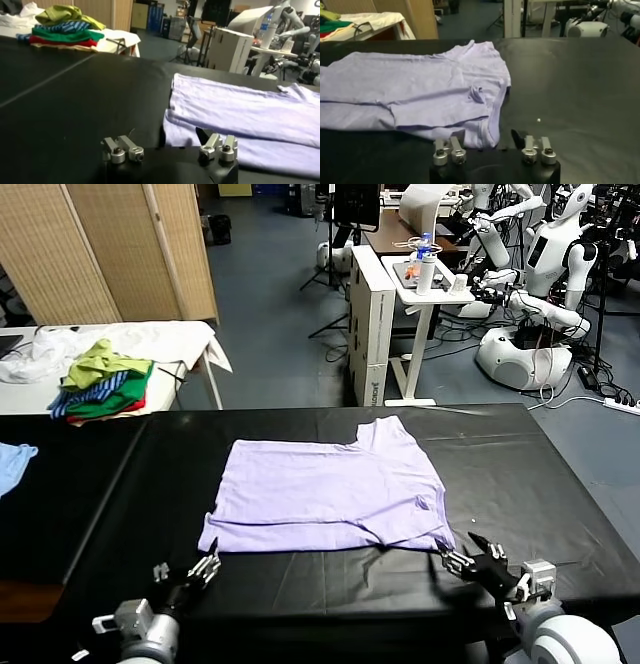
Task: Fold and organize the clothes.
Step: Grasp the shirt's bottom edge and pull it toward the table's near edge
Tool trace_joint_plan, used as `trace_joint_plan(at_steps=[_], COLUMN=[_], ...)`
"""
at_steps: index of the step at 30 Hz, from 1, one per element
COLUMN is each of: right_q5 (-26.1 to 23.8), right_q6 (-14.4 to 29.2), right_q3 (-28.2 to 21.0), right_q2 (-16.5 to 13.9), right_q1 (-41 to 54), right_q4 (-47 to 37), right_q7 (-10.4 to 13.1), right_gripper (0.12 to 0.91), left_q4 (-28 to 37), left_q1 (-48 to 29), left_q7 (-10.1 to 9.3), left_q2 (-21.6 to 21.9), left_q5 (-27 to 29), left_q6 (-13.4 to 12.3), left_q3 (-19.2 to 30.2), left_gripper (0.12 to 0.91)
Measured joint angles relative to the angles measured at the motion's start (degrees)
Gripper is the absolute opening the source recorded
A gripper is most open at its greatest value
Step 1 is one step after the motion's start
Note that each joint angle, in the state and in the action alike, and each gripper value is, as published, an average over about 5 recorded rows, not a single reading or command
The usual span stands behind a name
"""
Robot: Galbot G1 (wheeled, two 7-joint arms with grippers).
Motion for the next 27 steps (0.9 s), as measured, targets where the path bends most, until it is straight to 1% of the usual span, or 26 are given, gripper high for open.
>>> trace_joint_plan(at_steps=[2,3,6,7,9,17,21,27], right_q5=[0.01,0.05,0.54,0.82,1.42,2.36,2.29,2.14], right_q6=[0.02,0.02,-0.14,-0.29,-0.73,-4.23,-5.90,-7.73], right_q3=[-0.10,-0.10,0.17,0.34,0.80,2.90,4.10,5.51], right_q2=[-0.05,-0.12,-0.57,-0.76,-1.17,-2.68,-3.28,-3.41], right_q1=[-0.02,-0.07,-0.51,-0.74,-1.29,-4.12,-6.10,-9.24], right_q4=[0.03,0.09,0.51,0.75,1.34,4.98,6.98,9.26], right_q7=[-0.02,0.00,0.23,0.36,0.62,2.38,2.58,2.48], right_gripper=[0.194,0.171,0.145,0.142,0.139,0.140,0.140,0.140], left_q4=[0.20,0.25,0.26,0.17,-0.19,-2.96,-4.38,-6.46], left_q1=[-0.01,0.01,0.21,0.36,0.82,4.82,7.39,11.05], left_q7=[0.03,0.04,0.05,0.01,-0.07,-0.16,-0.28,-0.43], left_q2=[0.05,0.09,0.32,0.43,0.75,3.00,4.04,4.70], left_q5=[-0.02,-0.03,-0.07,-0.07,-0.07,0.06,0.32,1.11], left_q6=[0.06,0.08,0.16,0.21,0.34,0.57,0.61,0.72], left_q3=[0.00,0.00,0.01,0.01,-0.02,-0.72,-1.47,-1.95], left_gripper=[0.428,0.354,0.198,0.168,0.144,0.144,0.144,0.144])
